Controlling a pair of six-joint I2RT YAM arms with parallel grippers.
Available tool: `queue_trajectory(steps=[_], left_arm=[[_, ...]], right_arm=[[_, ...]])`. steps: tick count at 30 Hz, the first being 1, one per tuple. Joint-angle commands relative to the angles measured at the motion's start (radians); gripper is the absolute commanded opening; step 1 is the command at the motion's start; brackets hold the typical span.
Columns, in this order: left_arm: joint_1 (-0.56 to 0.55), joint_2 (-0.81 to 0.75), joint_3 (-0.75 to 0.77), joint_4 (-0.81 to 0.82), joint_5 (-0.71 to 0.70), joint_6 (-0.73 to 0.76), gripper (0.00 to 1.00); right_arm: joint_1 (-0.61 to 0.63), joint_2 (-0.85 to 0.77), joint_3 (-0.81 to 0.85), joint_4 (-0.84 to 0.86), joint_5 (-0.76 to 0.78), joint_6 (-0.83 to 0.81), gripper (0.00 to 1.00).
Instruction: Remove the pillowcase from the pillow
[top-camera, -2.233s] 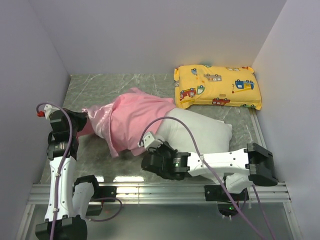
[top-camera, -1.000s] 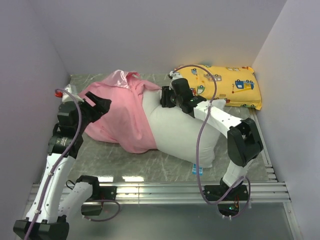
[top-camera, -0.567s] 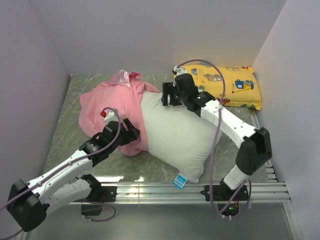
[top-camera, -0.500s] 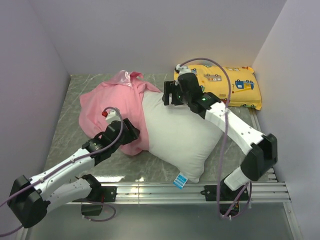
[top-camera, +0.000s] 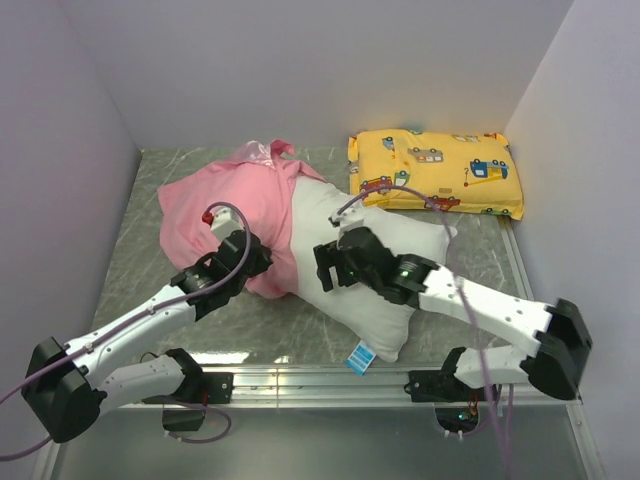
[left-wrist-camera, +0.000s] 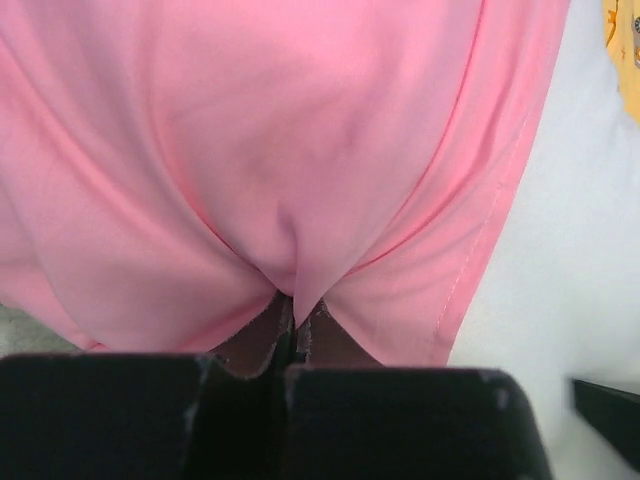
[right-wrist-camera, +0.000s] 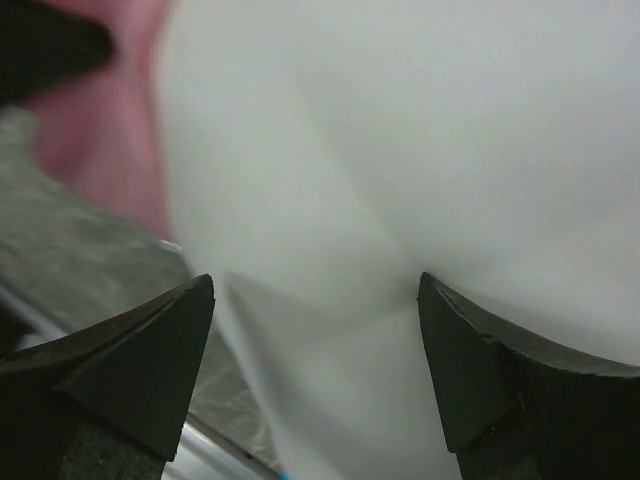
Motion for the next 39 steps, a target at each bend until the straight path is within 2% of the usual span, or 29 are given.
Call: queue_trajectory(steps=[1,2,3,4,5,7,9,10,12,13,15,18,20,23,24,26,27,28,30,33,35,39], left_arm=[[0.002,-0.004,0.078,-0.058,-0.093,0.011,0.00],[0.006,-0.007,0.087,-0.069,-0.103,0.014,0.00],[0.022,-0.012,0.102,-0.084,-0.104,0.027,0.00],[0.031,-0.015,0.109,-0.090,-0.102,0.031,0.00],[0.048,-0.017,0.113,-0.098,-0.097,0.036,0.00],[0.121,-0.032,0.118,-0.110,-0.064,0.054,0.01],[0.195,-0.058,0.101,-0.109,-0.023,0.082,0.00],[0.288,-0.069,0.093,-0.104,0.019,0.088,0.00],[0.385,-0.099,0.064,-0.099,0.050,0.108,0.00],[0.482,-0.107,0.057,-0.093,0.083,0.116,0.01],[0.608,-0.118,0.040,-0.090,0.111,0.129,0.01],[0.740,-0.107,0.011,-0.070,0.180,0.133,0.00],[0.772,-0.090,-0.025,-0.014,0.279,0.123,0.00],[0.758,-0.063,-0.069,0.048,0.367,0.098,0.00],[0.749,-0.061,-0.109,0.089,0.375,0.090,0.00],[0.705,-0.047,-0.141,0.120,0.383,0.079,0.00],[0.689,-0.040,-0.157,0.126,0.363,0.076,0.00],[0.656,-0.037,-0.164,0.132,0.355,0.070,0.00],[0.609,-0.026,-0.183,0.148,0.334,0.056,0.00],[0.560,-0.029,-0.201,0.169,0.328,0.030,0.00],[0.534,-0.029,-0.201,0.172,0.311,0.016,0.00],[0.487,-0.030,-0.198,0.166,0.291,0.004,0.01]], right_arm=[[-0.001,0.117,-0.075,0.020,0.086,0.035,0.88],[-0.002,0.137,-0.075,0.014,0.103,0.037,0.86],[-0.009,0.152,-0.075,-0.008,0.134,0.046,0.74],[-0.034,0.172,-0.069,-0.022,0.142,0.052,0.57],[-0.050,0.172,-0.066,-0.032,0.146,0.063,0.33],[-0.085,0.134,-0.081,-0.054,0.154,0.081,0.05],[-0.145,0.088,-0.092,-0.072,0.153,0.089,0.00],[-0.168,0.035,-0.096,-0.094,0.152,0.089,0.00],[-0.229,-0.024,-0.095,-0.138,0.156,0.083,0.00],[-0.251,-0.080,-0.092,-0.152,0.153,0.078,0.00],[-0.312,-0.134,-0.086,-0.192,0.159,0.063,0.00],[-0.393,-0.204,-0.061,-0.230,0.145,0.035,0.00],[-0.409,-0.225,-0.055,-0.233,0.104,0.023,0.00],[-0.406,-0.221,-0.046,-0.232,0.050,0.024,0.07],[-0.400,-0.225,-0.050,-0.206,-0.002,0.020,0.20],[-0.343,-0.236,-0.046,-0.198,0.004,0.015,0.39],[-0.314,-0.240,-0.029,-0.192,0.051,0.011,0.56],[-0.229,-0.251,-0.017,-0.191,0.089,0.009,0.64],[-0.139,-0.245,0.040,-0.192,0.145,0.000,0.78],[0.020,-0.164,0.124,-0.168,0.214,-0.035,0.86],[0.121,-0.095,0.170,-0.160,0.280,-0.083,0.88],[0.203,0.168,0.293,-0.096,0.306,-0.173,0.92]])
